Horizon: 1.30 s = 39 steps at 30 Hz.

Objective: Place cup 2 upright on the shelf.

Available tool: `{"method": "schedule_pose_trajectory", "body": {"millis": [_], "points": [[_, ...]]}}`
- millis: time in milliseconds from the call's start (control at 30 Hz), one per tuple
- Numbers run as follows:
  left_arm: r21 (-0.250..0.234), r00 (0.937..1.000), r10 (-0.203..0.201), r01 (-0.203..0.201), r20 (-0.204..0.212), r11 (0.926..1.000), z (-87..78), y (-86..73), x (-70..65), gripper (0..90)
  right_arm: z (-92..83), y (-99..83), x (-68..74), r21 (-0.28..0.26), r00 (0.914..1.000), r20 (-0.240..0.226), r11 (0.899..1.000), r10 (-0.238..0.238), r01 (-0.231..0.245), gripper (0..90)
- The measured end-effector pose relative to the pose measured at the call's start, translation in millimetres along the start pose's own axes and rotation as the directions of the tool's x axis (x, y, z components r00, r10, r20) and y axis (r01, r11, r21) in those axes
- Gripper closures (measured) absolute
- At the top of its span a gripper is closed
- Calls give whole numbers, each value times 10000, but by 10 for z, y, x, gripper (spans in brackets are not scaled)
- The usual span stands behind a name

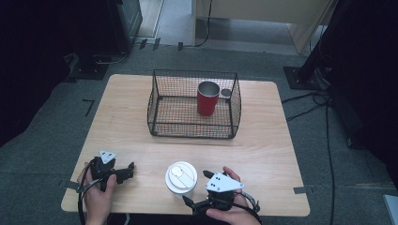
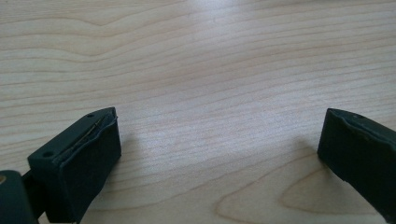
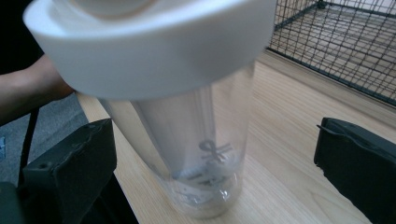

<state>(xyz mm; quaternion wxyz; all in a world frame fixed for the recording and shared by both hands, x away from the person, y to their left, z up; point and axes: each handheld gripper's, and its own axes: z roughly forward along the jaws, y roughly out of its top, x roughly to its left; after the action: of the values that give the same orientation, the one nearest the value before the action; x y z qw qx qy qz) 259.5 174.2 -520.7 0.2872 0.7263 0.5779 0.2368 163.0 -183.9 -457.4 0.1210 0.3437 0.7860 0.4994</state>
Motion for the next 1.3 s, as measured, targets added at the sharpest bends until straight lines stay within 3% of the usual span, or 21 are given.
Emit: {"method": "schedule_pose_trajectory", "body": {"millis": [367, 667, 933, 1067, 1300], "points": [[8, 10000, 1, -1, 2, 10000, -1, 0, 0, 0, 70, 181, 136, -293, 9998, -178, 9995, -135, 130, 0], [5, 10000, -2, 2, 3, 10000, -1, 0, 0, 0, 204, 305, 215, -253, 10000, 43, 9997, -77, 78, 0], [5, 10000, 0, 0, 3, 10000, -1, 0, 0, 0, 260, 330, 249, -142, 9993, 335, 9998, -140, 145, 21], [5, 10000, 8, -8, 2, 10000, -1, 0, 1, 0, 264, 344, 278, -126, 9993, 345, 9998, -135, 139, 69], [6, 10000, -1, 1, 3, 10000, -1, 0, 0, 0, 266, 354, 281, -97, 9992, 372, 9999, -138, 142, 74]]}}
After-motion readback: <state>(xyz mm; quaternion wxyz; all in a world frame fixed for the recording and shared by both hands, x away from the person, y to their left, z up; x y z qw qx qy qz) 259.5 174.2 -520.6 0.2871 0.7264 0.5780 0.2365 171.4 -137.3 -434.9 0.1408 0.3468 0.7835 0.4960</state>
